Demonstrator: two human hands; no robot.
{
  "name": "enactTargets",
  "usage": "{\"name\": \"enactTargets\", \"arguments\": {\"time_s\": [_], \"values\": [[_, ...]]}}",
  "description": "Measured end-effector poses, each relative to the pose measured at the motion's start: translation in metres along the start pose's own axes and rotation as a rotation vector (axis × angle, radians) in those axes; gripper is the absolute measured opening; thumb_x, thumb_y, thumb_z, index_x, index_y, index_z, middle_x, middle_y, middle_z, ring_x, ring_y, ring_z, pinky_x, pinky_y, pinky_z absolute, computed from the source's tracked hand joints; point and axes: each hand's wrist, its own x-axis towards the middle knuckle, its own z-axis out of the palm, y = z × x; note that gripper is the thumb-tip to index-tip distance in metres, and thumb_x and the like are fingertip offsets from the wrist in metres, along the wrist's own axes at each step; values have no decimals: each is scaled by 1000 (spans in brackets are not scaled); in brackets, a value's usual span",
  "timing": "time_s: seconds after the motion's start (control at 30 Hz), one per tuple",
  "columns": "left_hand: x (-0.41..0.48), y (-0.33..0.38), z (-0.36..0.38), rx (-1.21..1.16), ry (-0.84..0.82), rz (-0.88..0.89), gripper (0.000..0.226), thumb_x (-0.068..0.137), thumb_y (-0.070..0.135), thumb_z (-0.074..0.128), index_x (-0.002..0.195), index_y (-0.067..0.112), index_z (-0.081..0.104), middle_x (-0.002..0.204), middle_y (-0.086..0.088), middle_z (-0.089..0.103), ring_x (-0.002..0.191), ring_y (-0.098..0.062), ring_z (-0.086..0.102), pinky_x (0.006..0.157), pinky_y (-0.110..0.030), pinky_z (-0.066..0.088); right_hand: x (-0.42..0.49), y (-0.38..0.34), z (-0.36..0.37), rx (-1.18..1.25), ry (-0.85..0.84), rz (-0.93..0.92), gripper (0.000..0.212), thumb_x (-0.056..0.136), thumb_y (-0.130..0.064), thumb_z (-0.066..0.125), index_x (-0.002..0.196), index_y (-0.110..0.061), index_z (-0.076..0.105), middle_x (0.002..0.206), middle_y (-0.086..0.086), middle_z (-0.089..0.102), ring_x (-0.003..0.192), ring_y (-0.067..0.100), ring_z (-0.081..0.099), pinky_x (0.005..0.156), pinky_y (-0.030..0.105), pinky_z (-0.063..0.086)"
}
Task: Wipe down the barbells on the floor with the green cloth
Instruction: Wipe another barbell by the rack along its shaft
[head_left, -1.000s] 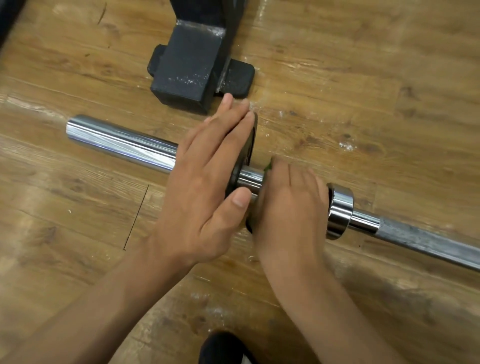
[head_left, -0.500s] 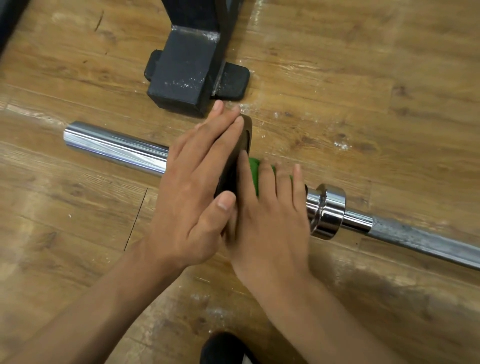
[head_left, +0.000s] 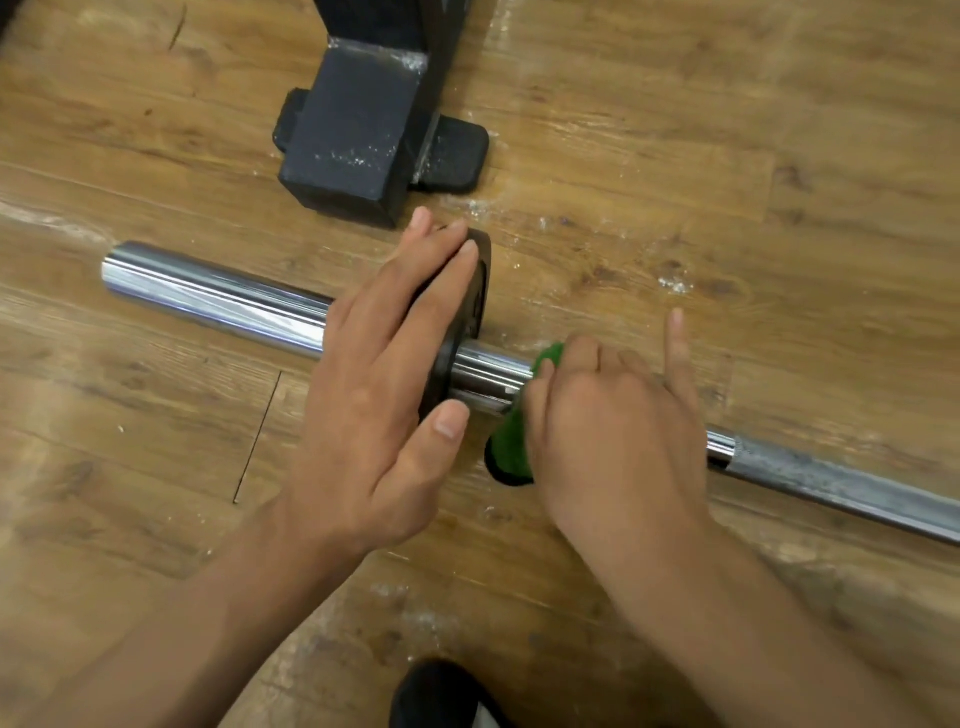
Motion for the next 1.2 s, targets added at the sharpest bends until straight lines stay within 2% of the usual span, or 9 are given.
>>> {"name": "enactTargets", "arguments": {"time_s": [0.07,0.2,0.33,0.43,0.6,0.77,0.97,1.1,1.2], "values": [[1,-1,0,7,7,7,86,108,57,10,148,-10,45,158,-22,42,156,-35,30,118,-57,35,16,-20,0,14,-64,22,50,98,-27,12,100,-16,61,71,-4,47,60,18,41,129,49,3],[3,-4,-3,14,-16,41,84,108,56,12,147,-11,45,158,-23,42,155,-38,31,117,-59,35,7,-38,5,139,-114,-121,55,104,-34,19,148,-12,43,125,4,65,121,24,58,129,41,2],[0,-1,-3,38,-39,40,84,108,57,13,148,-9,45,159,-21,42,156,-34,30,118,-55,34,-15,7,5,31,45,-133,53,103,-33,22,129,-8,61,100,5,71,94,26,67,127,54,20],[15,-4,-4,61,-46,13,80,109,55,15,149,-7,47,158,-18,45,155,-31,32,120,-50,31,4,-3,6,14,77,-11,43,102,-30,26,104,-10,64,82,6,69,79,27,66,127,56,16],[41,-13,-4,190,3,56,61,105,34,29,143,-7,56,152,-18,54,151,-32,39,118,-51,33,25,-33,14,108,113,-131,51,100,-29,34,144,-7,50,112,7,66,113,29,61,129,54,5],[30,-13,7,217,42,58,66,98,34,36,150,-6,47,159,-17,46,155,-29,34,117,-53,34,25,0,2,-33,141,-76,43,102,-30,24,108,-9,61,90,9,70,88,31,67,127,60,8],[57,-15,5,246,-32,1,69,92,36,45,150,1,50,159,-9,48,155,-22,32,124,-48,27,54,-29,-12,111,-78,-118,41,103,-36,34,139,-19,43,125,1,63,128,23,55,129,49,-4],[64,-13,6,236,-45,-44,71,88,40,49,149,4,53,157,-6,51,154,-19,33,125,-42,25,36,1,-4,-31,138,-145,54,99,-34,21,127,-7,59,104,11,70,102,33,66,126,53,17],[60,-8,6,191,-30,-28,71,86,38,50,146,1,54,155,-9,52,153,-21,36,122,-42,30,49,-4,-39,22,-153,-56,29,103,-29,37,120,-18,59,110,9,69,107,33,66,117,46,36]]}}
